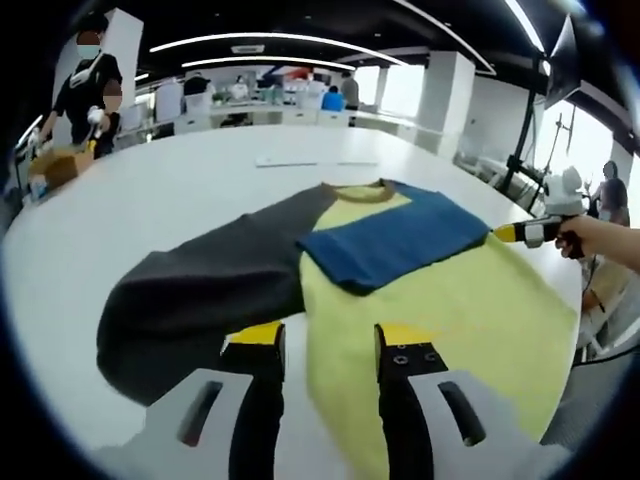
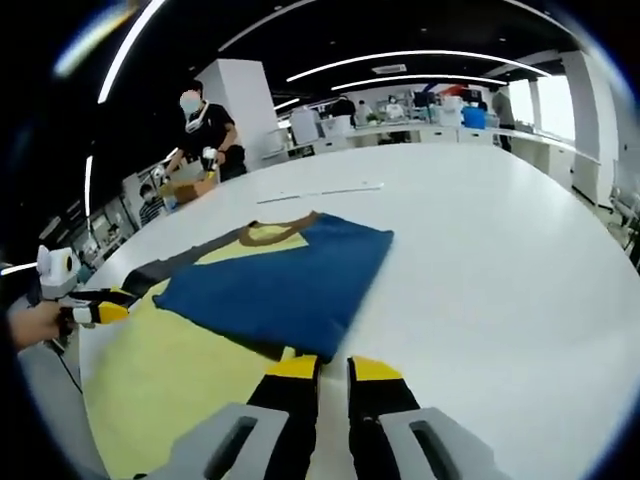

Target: Fold the garment on the visible template until the final outline fits inside the template.

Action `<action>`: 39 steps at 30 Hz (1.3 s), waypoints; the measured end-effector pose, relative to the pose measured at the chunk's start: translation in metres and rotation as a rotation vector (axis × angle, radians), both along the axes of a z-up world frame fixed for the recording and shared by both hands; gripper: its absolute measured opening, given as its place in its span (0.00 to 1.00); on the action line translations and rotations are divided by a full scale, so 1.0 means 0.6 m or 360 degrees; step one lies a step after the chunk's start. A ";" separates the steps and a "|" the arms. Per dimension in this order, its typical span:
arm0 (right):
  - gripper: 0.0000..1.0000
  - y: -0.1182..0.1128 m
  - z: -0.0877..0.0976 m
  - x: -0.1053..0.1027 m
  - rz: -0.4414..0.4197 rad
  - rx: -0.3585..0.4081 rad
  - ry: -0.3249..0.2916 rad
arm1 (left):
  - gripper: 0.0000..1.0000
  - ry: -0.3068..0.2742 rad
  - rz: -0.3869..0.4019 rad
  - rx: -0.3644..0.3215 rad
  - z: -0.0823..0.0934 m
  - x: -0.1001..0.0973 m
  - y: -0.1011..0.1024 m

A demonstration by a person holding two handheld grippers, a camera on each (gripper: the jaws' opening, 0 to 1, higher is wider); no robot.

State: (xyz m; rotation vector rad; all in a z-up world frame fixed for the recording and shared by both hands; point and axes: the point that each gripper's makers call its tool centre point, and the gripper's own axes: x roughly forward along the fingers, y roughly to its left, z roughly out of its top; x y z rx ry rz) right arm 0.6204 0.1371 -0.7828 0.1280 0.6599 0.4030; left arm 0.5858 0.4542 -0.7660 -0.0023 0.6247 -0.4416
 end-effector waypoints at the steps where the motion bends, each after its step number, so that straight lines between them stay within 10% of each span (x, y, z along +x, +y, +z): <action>1: 0.04 0.002 -0.001 0.000 0.0003 0.0001 0.0002 | 0.30 0.0010 0.0009 -0.0011 -0.003 0.002 0.000; 14: 0.00 0.001 -0.002 0.000 0.0040 -0.0077 -0.0024 | 0.01 0.0049 0.0069 -0.0027 -0.028 0.025 -0.002; 34: 0.00 -0.033 0.002 0.012 0.0020 -0.0256 -0.0044 | 0.00 0.0036 0.0070 0.0014 -0.027 0.025 -0.001; 39: 0.00 -0.024 0.005 0.007 -0.0025 -0.0122 0.0013 | 0.00 0.0054 0.0097 -0.0029 -0.027 0.025 0.000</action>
